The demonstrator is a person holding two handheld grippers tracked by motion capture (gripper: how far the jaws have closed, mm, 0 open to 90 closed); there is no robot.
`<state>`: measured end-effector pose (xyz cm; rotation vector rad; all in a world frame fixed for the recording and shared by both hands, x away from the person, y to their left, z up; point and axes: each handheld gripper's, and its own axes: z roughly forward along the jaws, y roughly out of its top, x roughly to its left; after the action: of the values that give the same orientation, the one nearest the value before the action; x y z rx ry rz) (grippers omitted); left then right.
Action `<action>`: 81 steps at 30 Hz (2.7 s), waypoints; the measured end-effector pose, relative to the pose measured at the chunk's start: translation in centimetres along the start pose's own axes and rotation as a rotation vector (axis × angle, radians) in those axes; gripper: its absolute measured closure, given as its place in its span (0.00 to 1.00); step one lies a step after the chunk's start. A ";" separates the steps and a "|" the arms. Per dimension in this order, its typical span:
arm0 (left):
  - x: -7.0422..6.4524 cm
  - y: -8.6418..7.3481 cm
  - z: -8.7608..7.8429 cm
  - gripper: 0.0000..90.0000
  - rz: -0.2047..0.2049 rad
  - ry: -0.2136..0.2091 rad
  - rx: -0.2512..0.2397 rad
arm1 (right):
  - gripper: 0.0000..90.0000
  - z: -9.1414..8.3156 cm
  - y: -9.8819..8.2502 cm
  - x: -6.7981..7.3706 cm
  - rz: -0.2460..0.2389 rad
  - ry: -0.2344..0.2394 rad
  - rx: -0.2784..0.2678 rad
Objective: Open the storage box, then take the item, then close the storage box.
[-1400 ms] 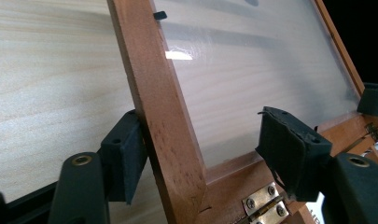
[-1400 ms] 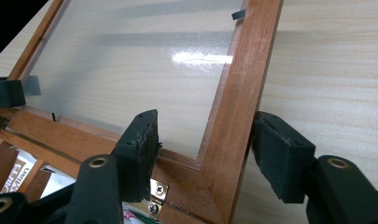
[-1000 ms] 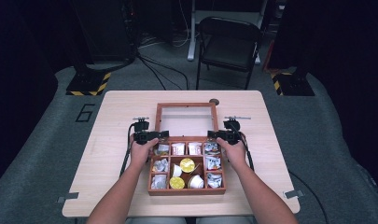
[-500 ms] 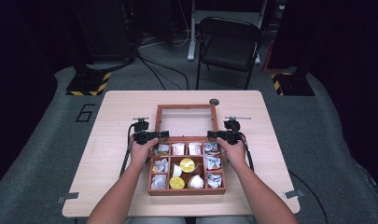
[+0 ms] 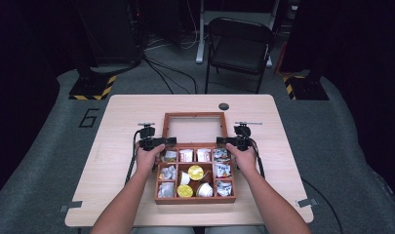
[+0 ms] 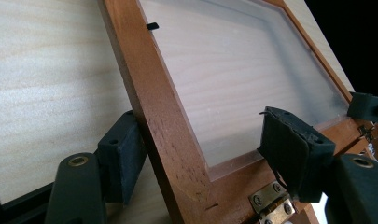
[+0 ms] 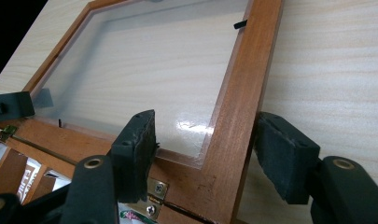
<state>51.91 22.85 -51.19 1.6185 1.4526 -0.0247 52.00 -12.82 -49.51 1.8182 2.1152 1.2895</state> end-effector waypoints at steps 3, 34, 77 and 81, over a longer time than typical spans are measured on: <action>0.0 0.0 0.0 0.33 0.007 0.009 0.002 | 0.42 0.0 0.0 0.0 0.004 -0.003 0.002; -0.7 0.7 -2.7 0.40 0.070 0.050 -0.045 | 0.41 -2.5 -0.3 0.4 -0.050 -0.039 -0.050; -3.3 -0.3 -7.6 0.41 0.152 -0.003 -0.112 | 0.39 -4.3 -6.8 10.5 -0.464 0.103 0.062; -3.2 -0.3 -7.8 0.41 0.135 -0.003 -0.127 | 0.37 -4.1 -7.7 11.3 -0.493 0.107 0.091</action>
<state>46.52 25.23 -45.09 1.6080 1.3126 0.1393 40.41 -5.09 -46.56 1.1527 2.4951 1.1941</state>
